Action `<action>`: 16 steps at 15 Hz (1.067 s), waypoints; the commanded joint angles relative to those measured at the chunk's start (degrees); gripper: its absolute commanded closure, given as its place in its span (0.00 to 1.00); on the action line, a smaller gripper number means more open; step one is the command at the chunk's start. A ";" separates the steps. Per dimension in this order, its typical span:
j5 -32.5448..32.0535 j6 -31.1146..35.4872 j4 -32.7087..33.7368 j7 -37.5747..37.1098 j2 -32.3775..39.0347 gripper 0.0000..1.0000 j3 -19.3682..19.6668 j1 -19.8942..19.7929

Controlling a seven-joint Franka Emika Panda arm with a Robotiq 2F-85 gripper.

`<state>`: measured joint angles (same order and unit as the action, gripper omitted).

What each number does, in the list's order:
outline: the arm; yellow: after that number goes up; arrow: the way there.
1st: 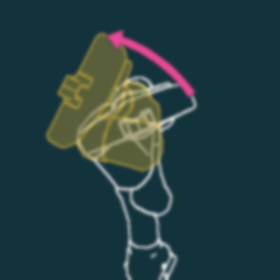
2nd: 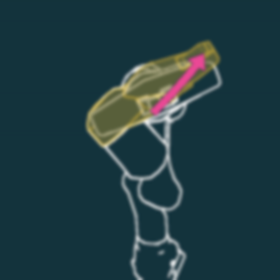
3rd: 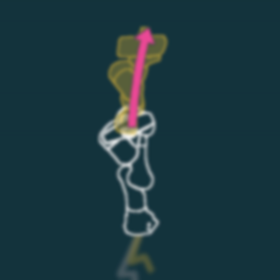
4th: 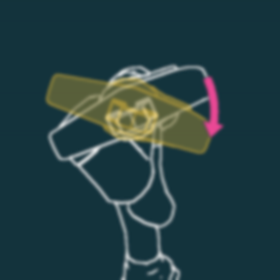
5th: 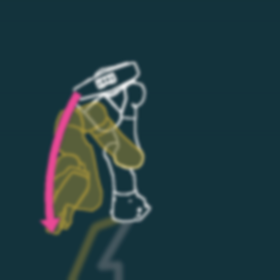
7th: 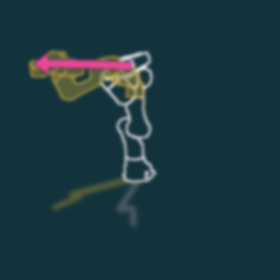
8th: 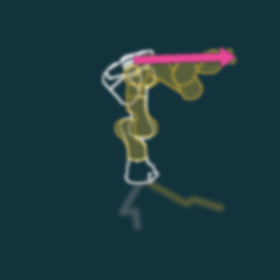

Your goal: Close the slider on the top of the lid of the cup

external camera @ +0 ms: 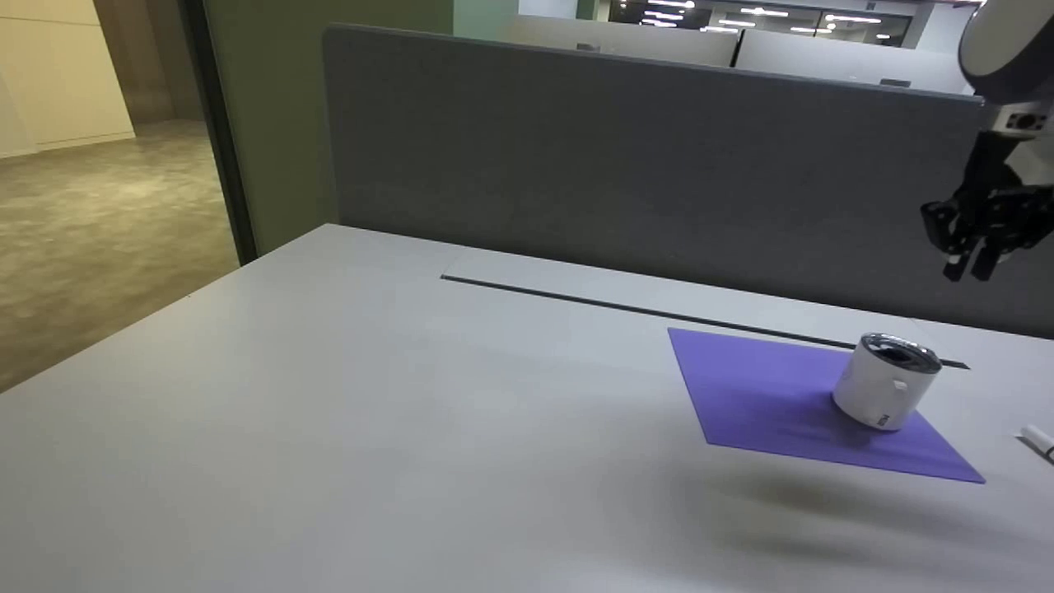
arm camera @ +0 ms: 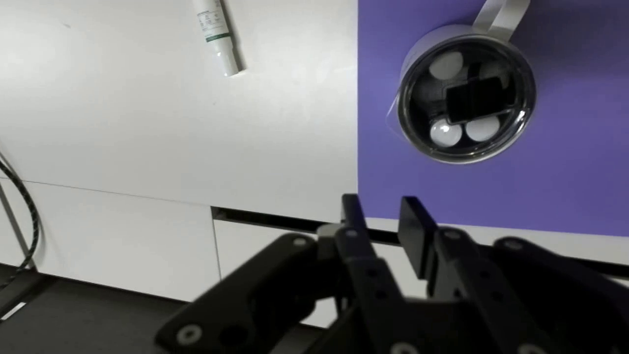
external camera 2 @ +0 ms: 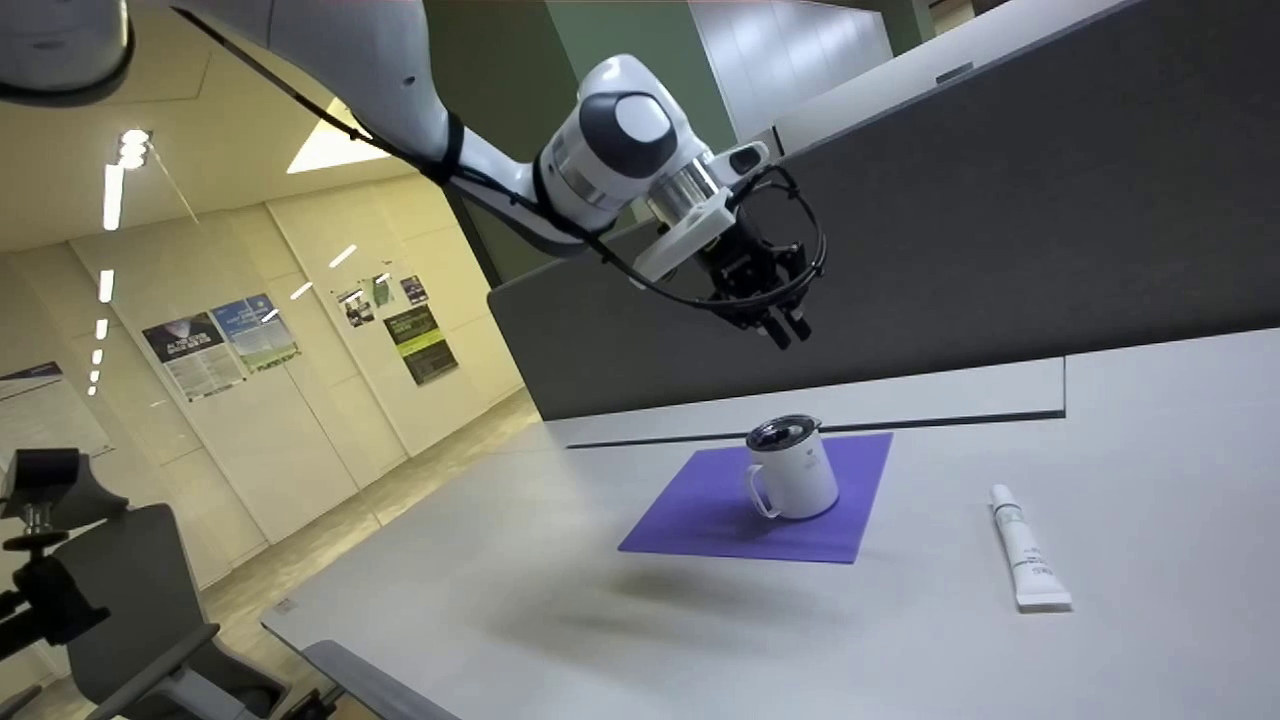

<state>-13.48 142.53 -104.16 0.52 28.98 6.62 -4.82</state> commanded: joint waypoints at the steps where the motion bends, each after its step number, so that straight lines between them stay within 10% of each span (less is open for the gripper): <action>1: -2.06 -1.66 2.63 -2.08 3.31 0.98 1.43 2.84; 16: -4.14 -3.94 0.88 -2.12 5.04 1.00 2.13 5.25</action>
<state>-17.36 138.76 -103.39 -1.47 34.03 9.12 0.78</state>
